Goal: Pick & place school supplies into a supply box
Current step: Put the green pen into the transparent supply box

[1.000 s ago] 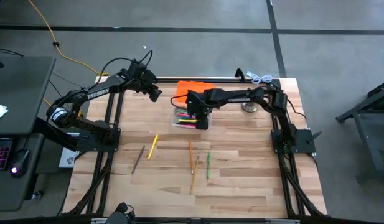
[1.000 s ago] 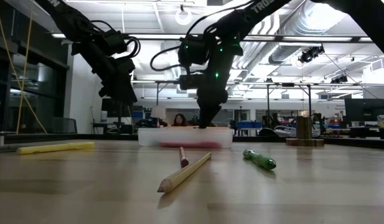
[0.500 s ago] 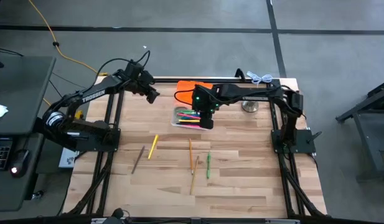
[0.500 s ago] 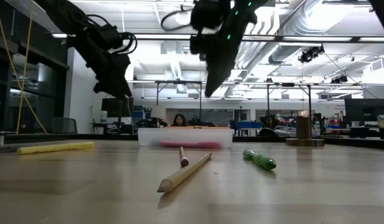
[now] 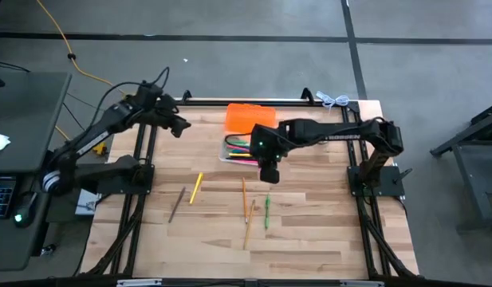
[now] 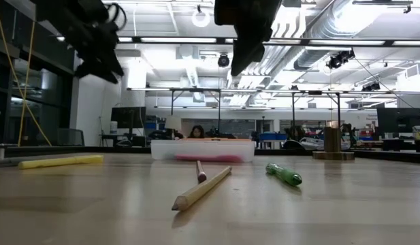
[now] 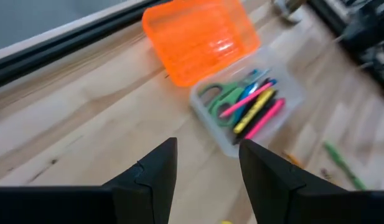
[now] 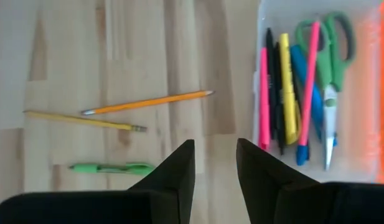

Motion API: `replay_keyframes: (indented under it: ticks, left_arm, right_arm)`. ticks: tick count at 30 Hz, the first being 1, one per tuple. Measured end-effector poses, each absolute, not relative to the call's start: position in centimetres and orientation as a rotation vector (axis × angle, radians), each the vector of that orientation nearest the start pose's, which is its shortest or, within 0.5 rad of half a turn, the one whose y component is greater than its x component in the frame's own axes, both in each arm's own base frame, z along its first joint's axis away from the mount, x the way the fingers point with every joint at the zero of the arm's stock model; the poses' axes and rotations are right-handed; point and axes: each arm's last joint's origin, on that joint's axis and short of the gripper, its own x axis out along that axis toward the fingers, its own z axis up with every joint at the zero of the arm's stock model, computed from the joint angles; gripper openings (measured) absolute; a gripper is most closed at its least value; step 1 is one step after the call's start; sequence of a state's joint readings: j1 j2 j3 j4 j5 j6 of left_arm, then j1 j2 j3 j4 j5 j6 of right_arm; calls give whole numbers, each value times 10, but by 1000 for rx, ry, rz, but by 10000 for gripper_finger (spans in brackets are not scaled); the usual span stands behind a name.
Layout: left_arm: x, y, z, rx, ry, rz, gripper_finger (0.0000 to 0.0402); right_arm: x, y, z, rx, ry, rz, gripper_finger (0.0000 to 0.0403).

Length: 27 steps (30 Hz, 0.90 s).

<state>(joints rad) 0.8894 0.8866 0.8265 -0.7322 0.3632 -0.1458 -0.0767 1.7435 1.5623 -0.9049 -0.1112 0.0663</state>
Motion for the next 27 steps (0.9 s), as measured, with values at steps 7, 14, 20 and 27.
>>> replay_keyframes:
  ticks: [7,14,20,27]
  left_arm:
    - [101,90,304,-606,509,484,200]
    - [99,63,315,-592,443,463,200]
    - [104,44,319,-595,408,439,200]
    - [115,20,327,-515,333,380,200]
  right_arm:
    - [361,-2,292,195,1106,5,98]
    - [357,18,290,264,1152,-13,99]
    - [353,36,289,346,1191,-55,99]
    - [348,68,289,349,1191,-135,99]
